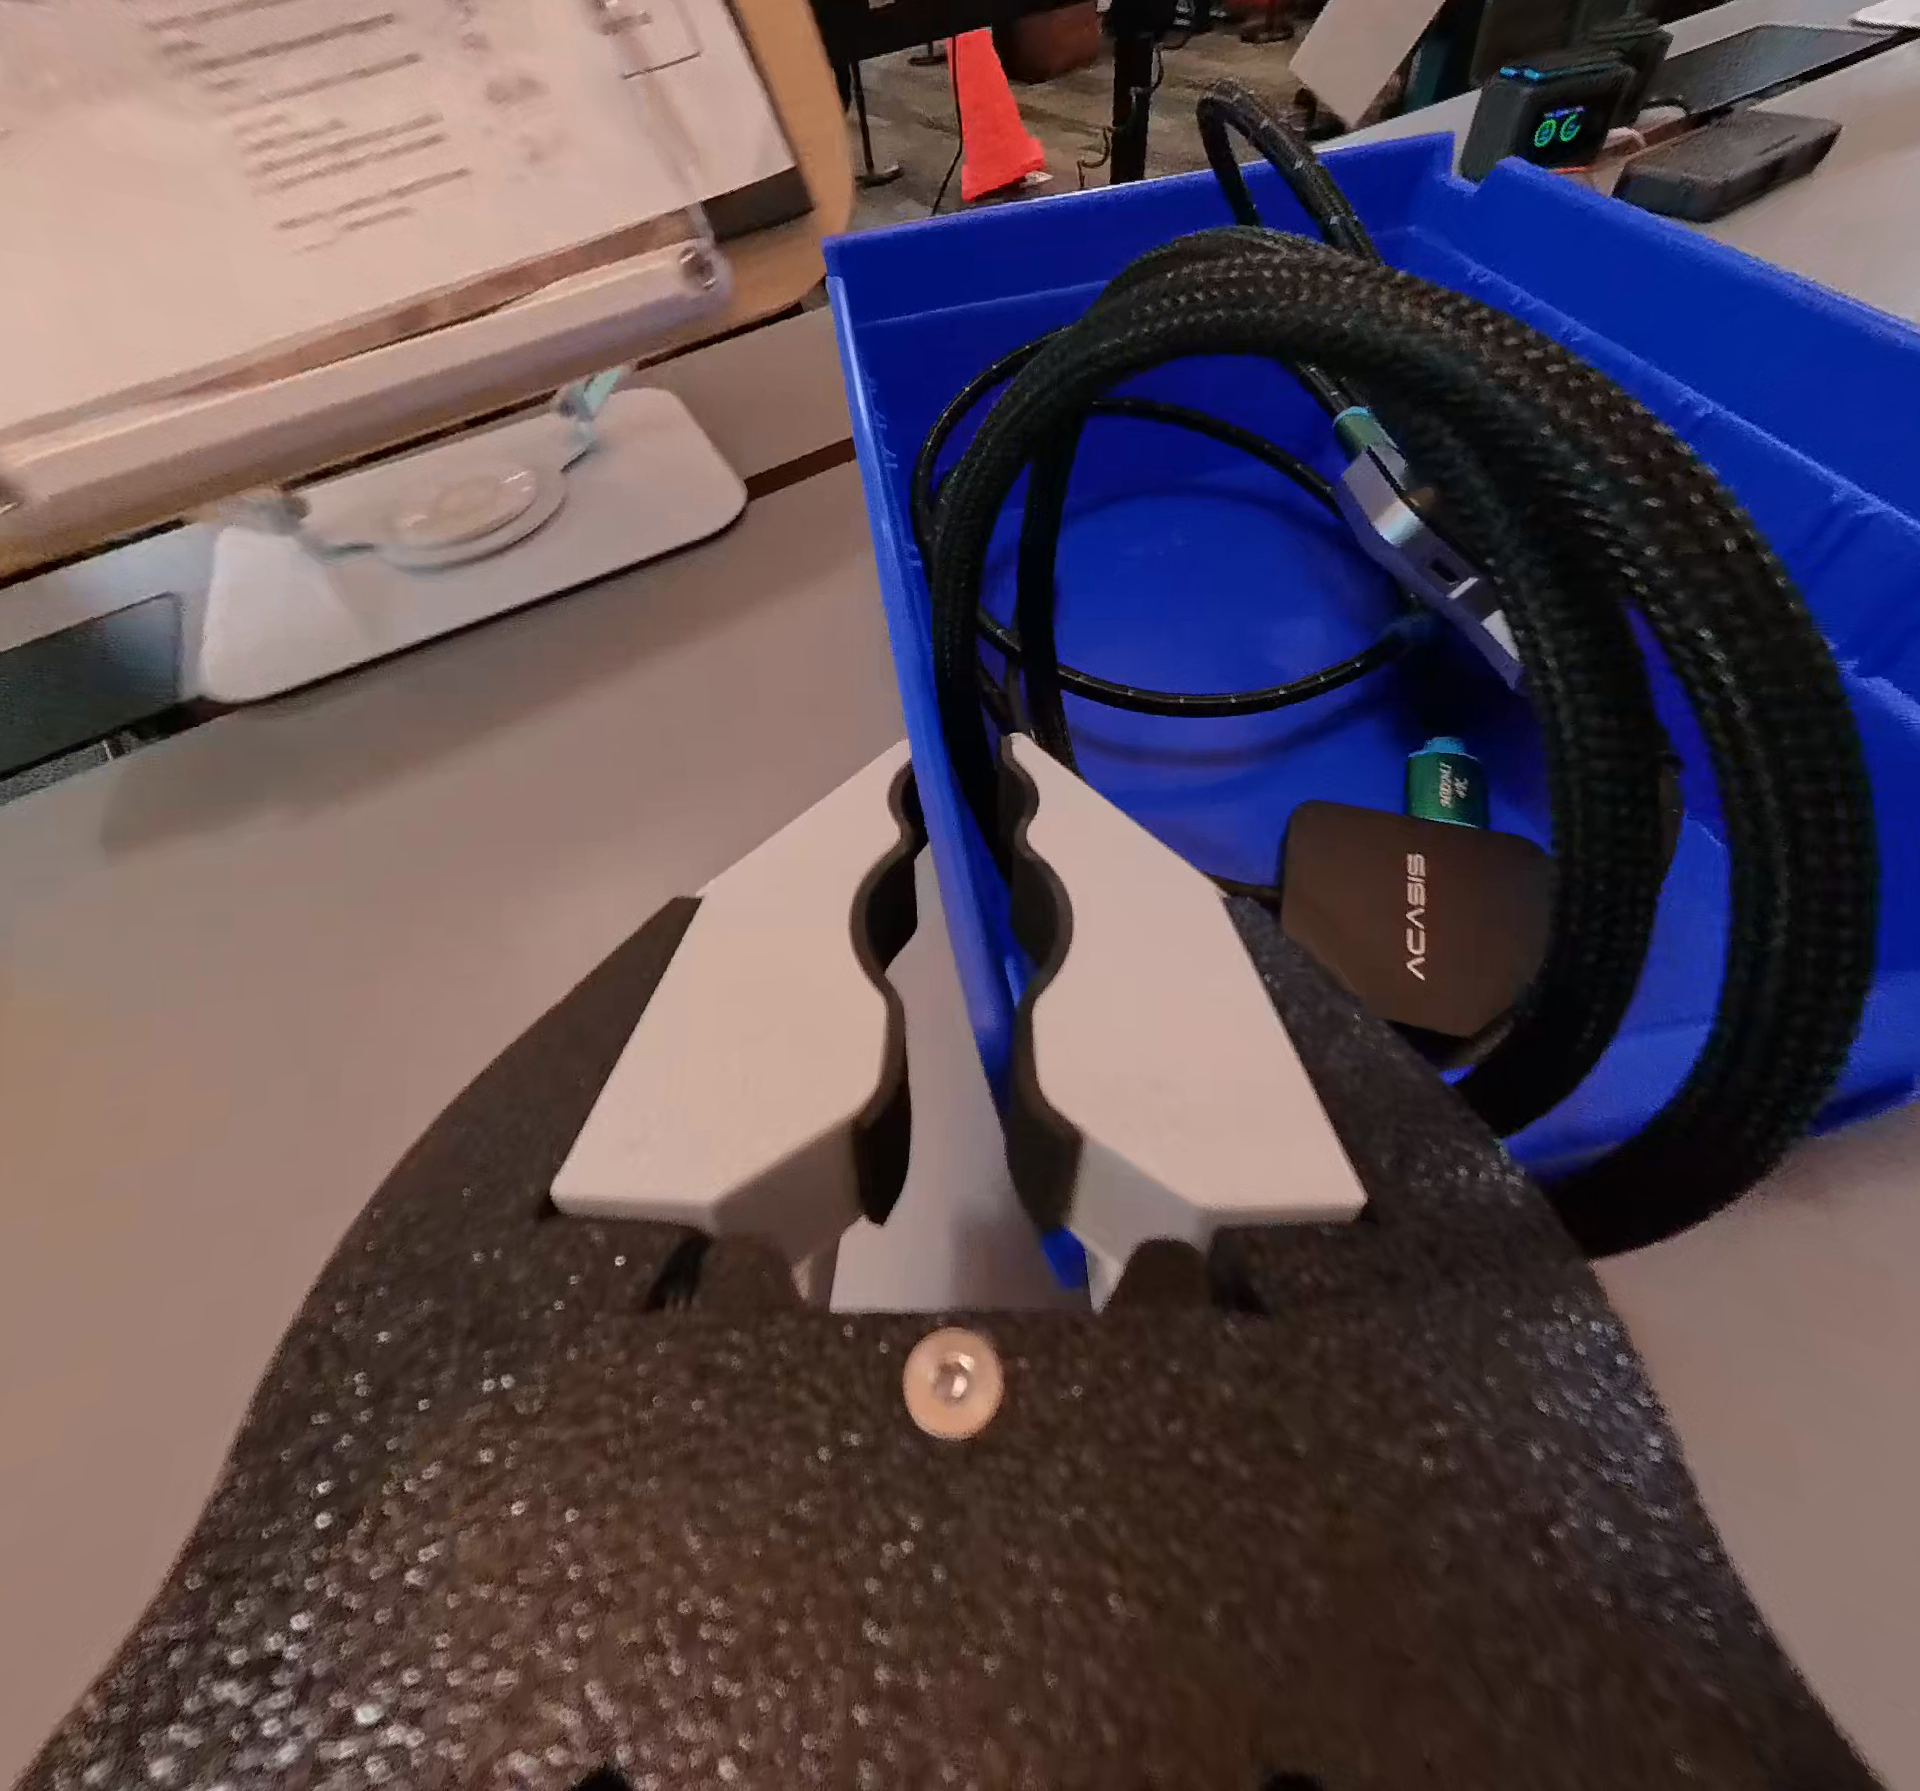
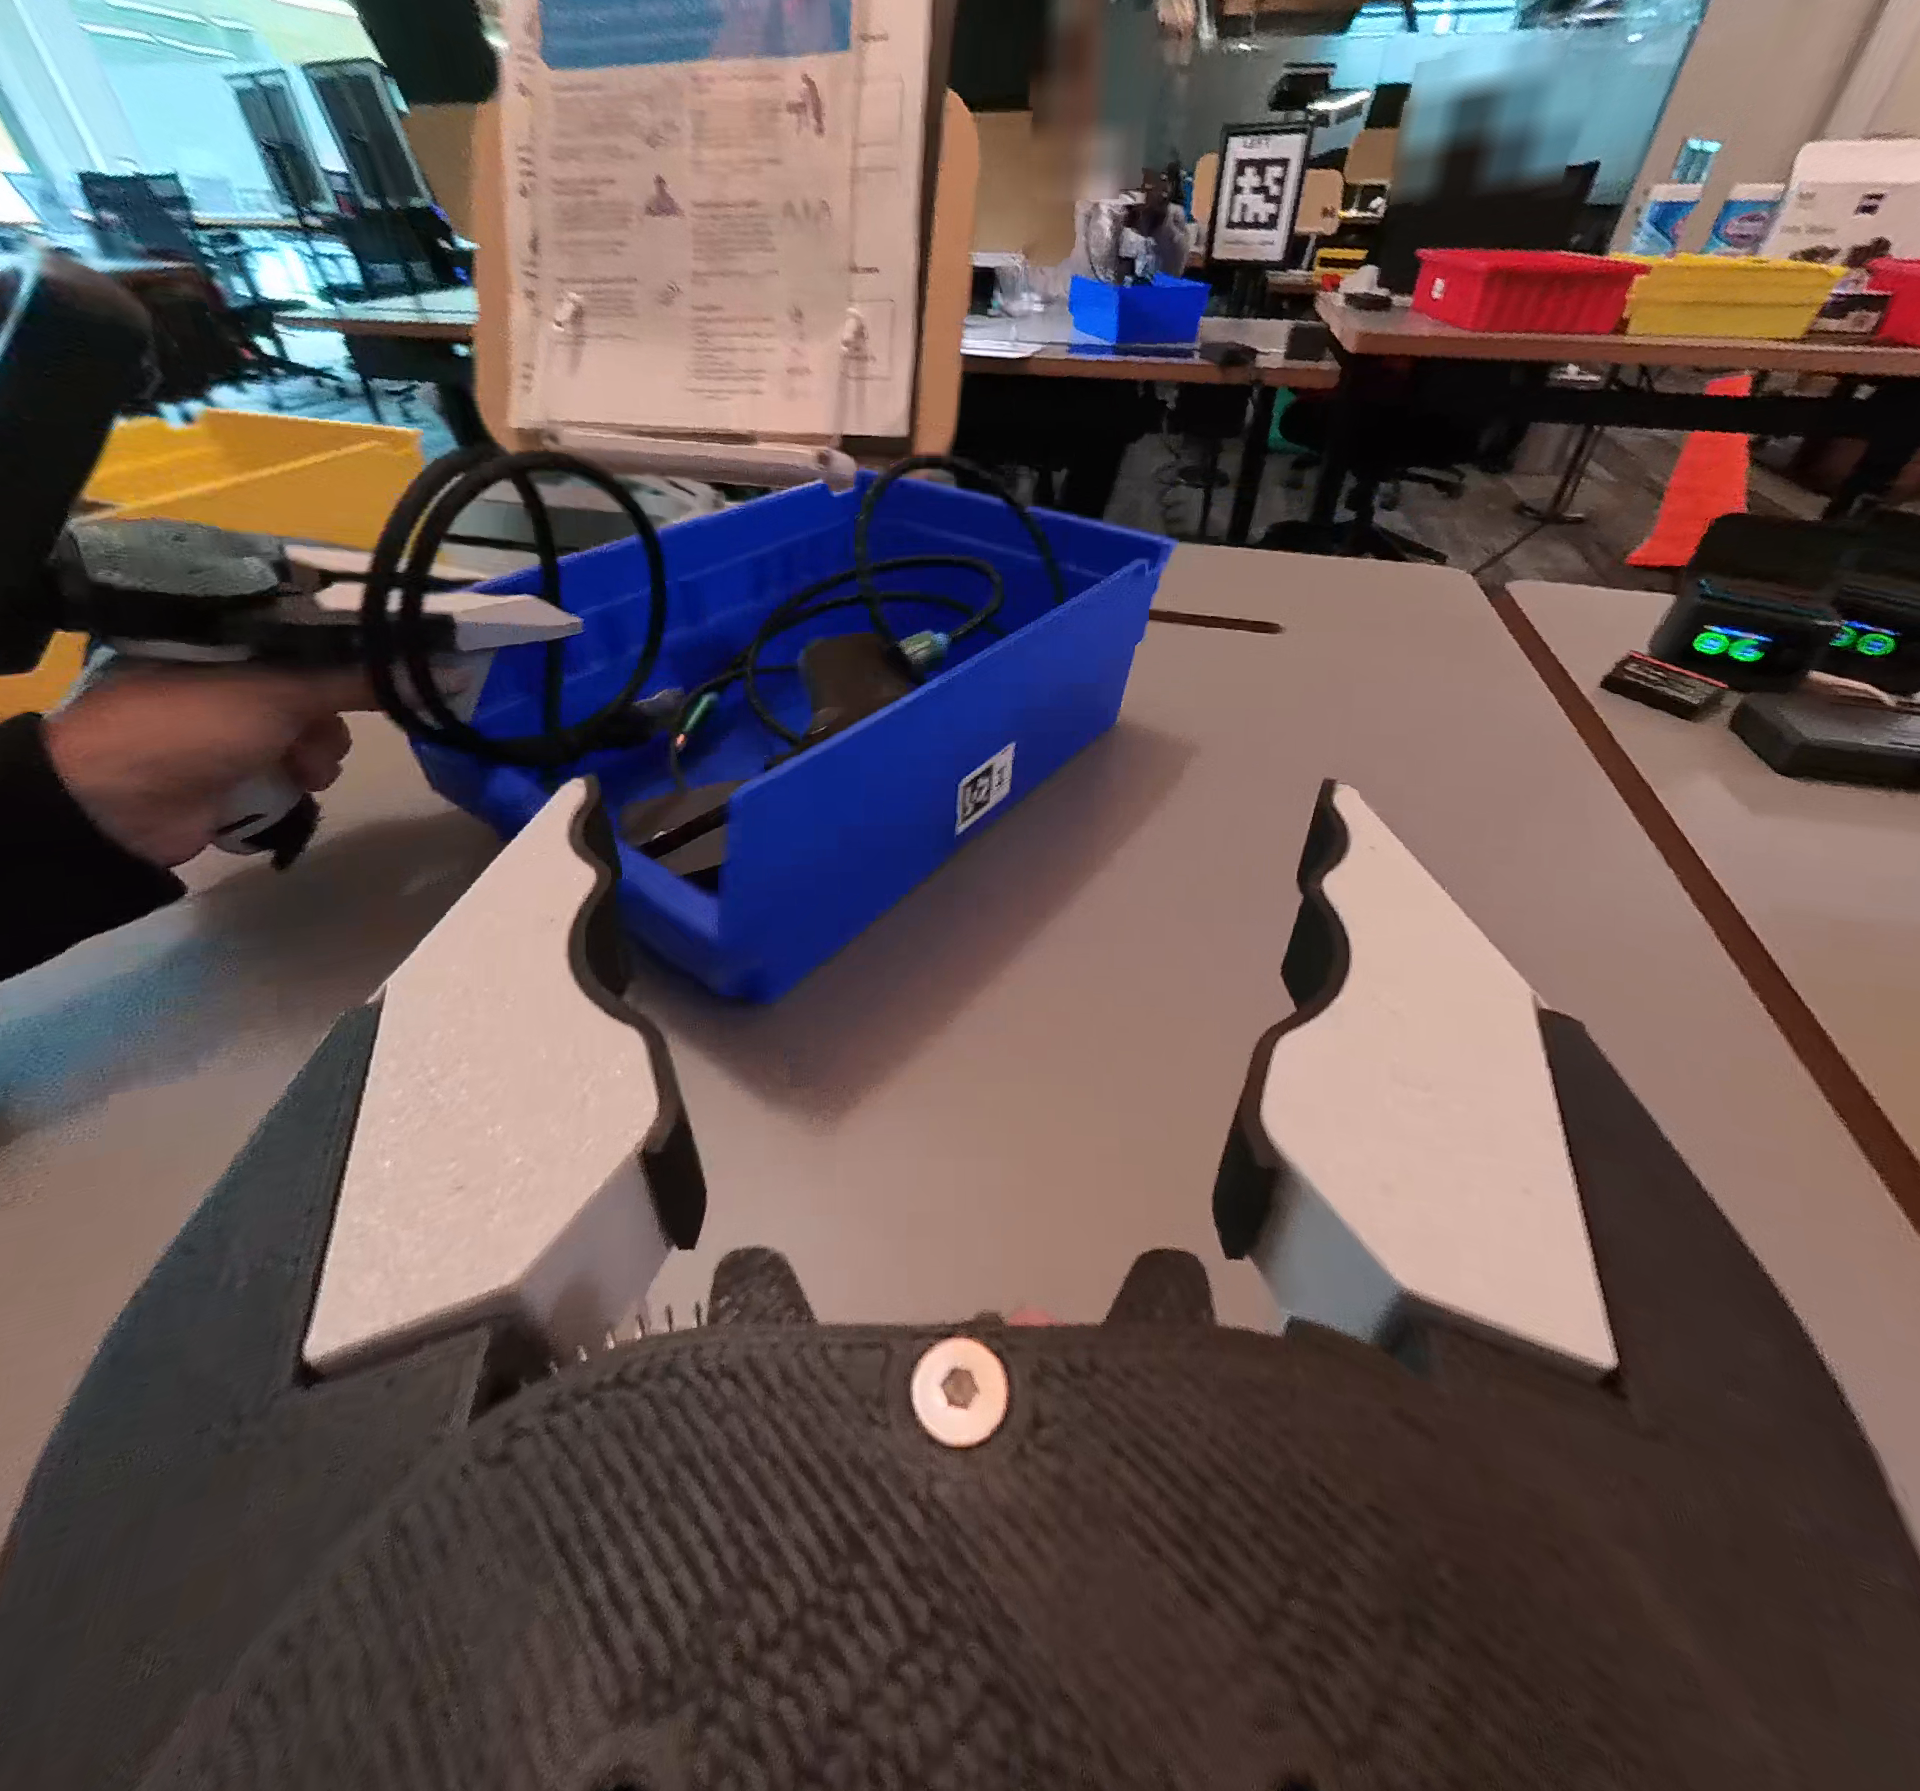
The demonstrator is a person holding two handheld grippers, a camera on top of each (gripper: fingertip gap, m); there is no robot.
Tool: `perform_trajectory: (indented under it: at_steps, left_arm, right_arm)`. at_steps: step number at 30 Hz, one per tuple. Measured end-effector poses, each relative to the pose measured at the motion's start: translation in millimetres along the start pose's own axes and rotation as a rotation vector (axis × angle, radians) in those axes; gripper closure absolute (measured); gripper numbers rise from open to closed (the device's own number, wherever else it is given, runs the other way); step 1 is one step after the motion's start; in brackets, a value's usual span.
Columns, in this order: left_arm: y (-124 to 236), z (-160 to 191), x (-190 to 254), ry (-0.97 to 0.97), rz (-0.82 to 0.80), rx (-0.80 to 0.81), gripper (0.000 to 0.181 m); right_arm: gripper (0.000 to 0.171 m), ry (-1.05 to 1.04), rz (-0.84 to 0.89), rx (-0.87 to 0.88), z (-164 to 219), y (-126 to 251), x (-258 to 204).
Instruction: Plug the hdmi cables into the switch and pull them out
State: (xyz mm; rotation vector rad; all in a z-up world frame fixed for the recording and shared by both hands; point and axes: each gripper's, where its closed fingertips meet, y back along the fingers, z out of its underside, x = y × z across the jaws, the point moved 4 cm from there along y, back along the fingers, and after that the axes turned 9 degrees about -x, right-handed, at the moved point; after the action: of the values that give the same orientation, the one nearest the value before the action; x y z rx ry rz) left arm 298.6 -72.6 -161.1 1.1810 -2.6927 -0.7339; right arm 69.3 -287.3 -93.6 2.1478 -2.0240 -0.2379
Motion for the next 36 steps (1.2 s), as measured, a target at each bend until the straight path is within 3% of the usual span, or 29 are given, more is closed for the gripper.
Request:
perform_trajectory:
  at_steps: [5,8,11,13,15,17,20,24,27,30,33,36]
  left_arm:
    - [70.1,41.8,-41.9,0.000,-0.016,-0.002,0.172]
    - [100.3,59.3,-56.3,0.010,-0.042,0.000,0.172]
    - [117.9,69.6,-66.6,0.028,-0.073,0.012,0.172]
    - [125.5,73.0,-69.6,0.053,-0.097,0.055,0.173]
    - [129.0,74.4,-70.1,0.042,-0.124,0.077,0.173]
    - [130.5,75.4,-71.9,0.049,-0.129,0.082,0.173]
    - [132.1,76.5,-75.7,0.049,-0.145,0.093,0.173]
    - [137.0,80.1,-84.6,0.053,-0.152,0.098,0.173]
    - [142.5,83.4,-97.9,0.000,-0.219,0.097,0.171]
    - [144.9,86.2,-107.3,0.027,-0.216,0.113,0.171]
    - [145.3,87.2,-111.4,0.061,-0.208,0.148,0.172]
    - [145.5,87.1,-111.7,0.070,-0.195,0.152,0.178]
  right_arm:
    - [0.047,-0.022,-0.091,0.018,-16.1,-3.3,-35.2]
    - [0.045,-0.053,-0.174,-0.076,-27.7,-31.7,-61.5]
    - [0.045,-0.087,-0.187,-0.087,-68.5,-73.3,-87.9]
    - [0.046,-0.054,-0.306,-0.085,-106.0,-102.2,-129.4]
    - [0.051,-0.010,-0.540,-0.152,-135.0,-132.2,-190.3]
    - [0.068,-0.004,-0.723,-0.291,-152.7,-165.3,-246.6]
    - [0.068,0.002,-0.794,-0.451,-164.3,-222.3,-315.9]
    - [0.063,0.006,-0.666,-0.681,-141.6,-301.0,-367.7]
    - [0.060,-0.059,-0.610,-0.835,-111.1,-340.0,-388.7]
    - [0.082,-0.105,-0.656,-0.896,-91.3,-358.6,-414.4]
    - [0.082,-0.065,-0.544,-0.982,-63.6,-378.4,-420.6]
    - [0.097,-0.046,-0.493,-1.033,-40.5,-391.6,-427.4]
